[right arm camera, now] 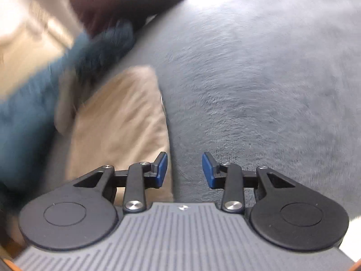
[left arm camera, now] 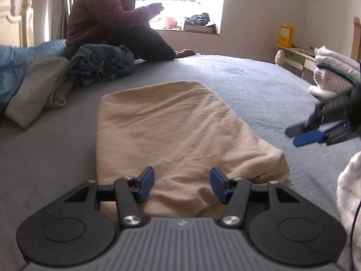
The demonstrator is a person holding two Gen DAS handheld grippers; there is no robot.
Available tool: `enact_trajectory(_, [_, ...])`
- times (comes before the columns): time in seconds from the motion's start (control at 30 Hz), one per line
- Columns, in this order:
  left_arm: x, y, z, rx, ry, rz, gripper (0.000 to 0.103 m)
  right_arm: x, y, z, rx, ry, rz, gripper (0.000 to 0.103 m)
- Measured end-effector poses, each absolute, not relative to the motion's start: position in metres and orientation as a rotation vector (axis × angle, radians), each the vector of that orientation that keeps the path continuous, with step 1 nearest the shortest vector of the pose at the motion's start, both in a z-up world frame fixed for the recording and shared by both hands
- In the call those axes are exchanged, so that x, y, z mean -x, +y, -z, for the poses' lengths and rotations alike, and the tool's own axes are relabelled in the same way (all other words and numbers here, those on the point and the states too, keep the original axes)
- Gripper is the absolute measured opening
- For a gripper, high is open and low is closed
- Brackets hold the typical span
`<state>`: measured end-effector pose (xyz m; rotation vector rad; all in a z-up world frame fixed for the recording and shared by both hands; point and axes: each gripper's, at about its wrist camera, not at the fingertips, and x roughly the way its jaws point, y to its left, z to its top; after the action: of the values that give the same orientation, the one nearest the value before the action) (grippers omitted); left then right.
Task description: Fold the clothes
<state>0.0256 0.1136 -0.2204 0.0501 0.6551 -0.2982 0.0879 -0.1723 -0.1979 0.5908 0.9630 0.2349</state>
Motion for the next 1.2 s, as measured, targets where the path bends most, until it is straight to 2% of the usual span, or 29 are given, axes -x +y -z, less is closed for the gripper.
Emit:
enact_trajectory(0.03, [-0.025,0.114,0.221,-0.053,0.652,0.302,0.057,-0.088,-0.174,0.198,-0.627,0.983,-0.249,0.035])
enact_trajectory(0.1, [-0.024,0.115,0.221,-0.059,0.645,0.308,0.057,-0.087,-0.178,0.2,-0.7,1.023,-0.278,0.043])
enact_trajectory(0.33, [-0.022,0.121,0.226,-0.053,0.624,0.332,0.057,-0.089,-0.129,0.199,-0.339,1.146,-0.416,0.045])
enact_trajectory(0.37, [-0.022,0.12,0.227,-0.057,0.623,0.333,0.057,-0.092,-0.124,0.202,-0.317,1.137,-0.418,0.043])
enact_trajectory(0.43, [-0.021,0.119,0.227,-0.072,0.622,0.338,0.057,-0.098,-0.12,0.203,-0.3,1.11,-0.426,0.023])
enact_trajectory(0.53, [-0.021,0.118,0.227,-0.082,0.623,0.339,0.057,-0.092,-0.113,0.184,-0.228,1.007,-0.425,0.016])
enact_trajectory(0.63, [-0.019,0.116,0.228,-0.097,0.619,0.345,0.057,-0.085,-0.099,0.195,-0.062,0.98,-0.428,0.017])
enact_trajectory(0.73, [-0.017,0.112,0.229,-0.126,0.612,0.331,0.057,-0.087,-0.096,0.193,-0.02,0.97,-0.425,0.019])
enact_trajectory(0.8, [-0.018,0.113,0.229,-0.116,0.612,0.326,0.057,-0.084,-0.104,0.178,-0.026,0.945,-0.404,0.025])
enact_trajectory(0.97, [-0.017,0.113,0.229,-0.104,0.608,0.318,0.057,-0.077,-0.124,0.144,-0.101,0.842,-0.337,0.026])
enact_trajectory(1.07, [-0.017,0.113,0.23,-0.097,0.605,0.315,0.057,-0.077,-0.105,0.152,-0.093,0.826,-0.417,0.026])
enact_trajectory(1.2, [-0.017,0.115,0.23,-0.087,0.604,0.325,0.058,-0.078,-0.087,0.195,-0.048,0.933,-0.432,0.024])
